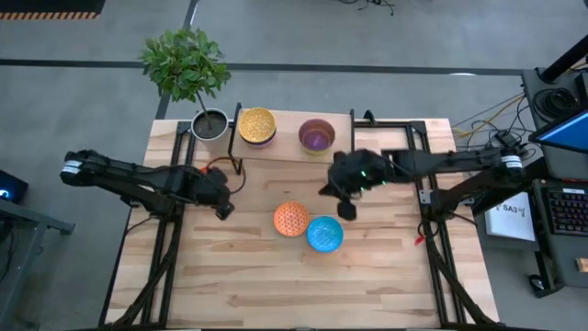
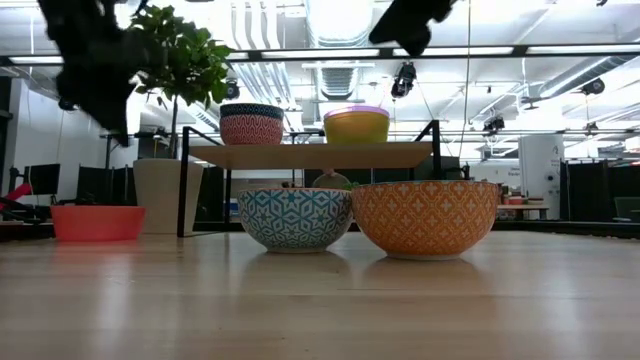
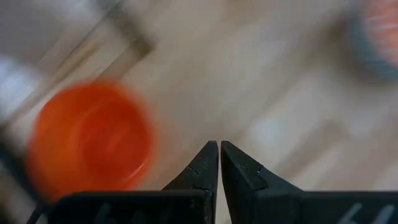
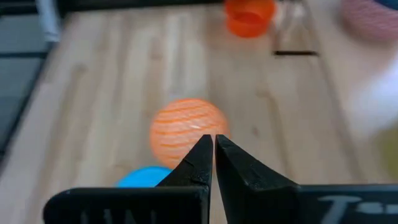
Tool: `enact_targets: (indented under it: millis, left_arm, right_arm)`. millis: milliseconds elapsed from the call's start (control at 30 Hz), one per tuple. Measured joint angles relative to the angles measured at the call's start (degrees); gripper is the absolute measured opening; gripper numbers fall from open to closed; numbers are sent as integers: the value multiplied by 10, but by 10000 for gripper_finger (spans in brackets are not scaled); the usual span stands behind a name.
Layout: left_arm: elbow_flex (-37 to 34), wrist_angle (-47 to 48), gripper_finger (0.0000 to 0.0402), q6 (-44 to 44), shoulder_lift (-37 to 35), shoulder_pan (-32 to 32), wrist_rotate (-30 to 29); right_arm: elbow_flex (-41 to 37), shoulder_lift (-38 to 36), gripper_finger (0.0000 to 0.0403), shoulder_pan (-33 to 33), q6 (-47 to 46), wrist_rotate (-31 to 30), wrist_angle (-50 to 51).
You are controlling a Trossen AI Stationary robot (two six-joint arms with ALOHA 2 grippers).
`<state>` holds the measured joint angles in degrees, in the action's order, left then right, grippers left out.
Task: Place and stack bowls onto a shelf
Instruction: Stack the orange bowl into the purple bowl on the shelf
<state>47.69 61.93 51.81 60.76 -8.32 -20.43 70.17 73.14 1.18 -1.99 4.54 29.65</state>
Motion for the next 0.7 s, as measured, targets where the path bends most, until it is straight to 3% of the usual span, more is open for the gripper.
enact_targets:
  millis: [133, 367, 700]
  left_arm:
    - [-21, 61, 1, 59, 0, 39, 1]
    - [-78, 9, 1, 17, 2, 104, 44]
    - [-105, -28, 25, -5, 3, 125, 30]
  right_arm:
    - [-65, -34, 9, -53, -18, -33, -83]
    - [-123, -64, 9, -105, -48, -102, -148]
    - [-133, -61, 9, -117, -71, -108, -154]
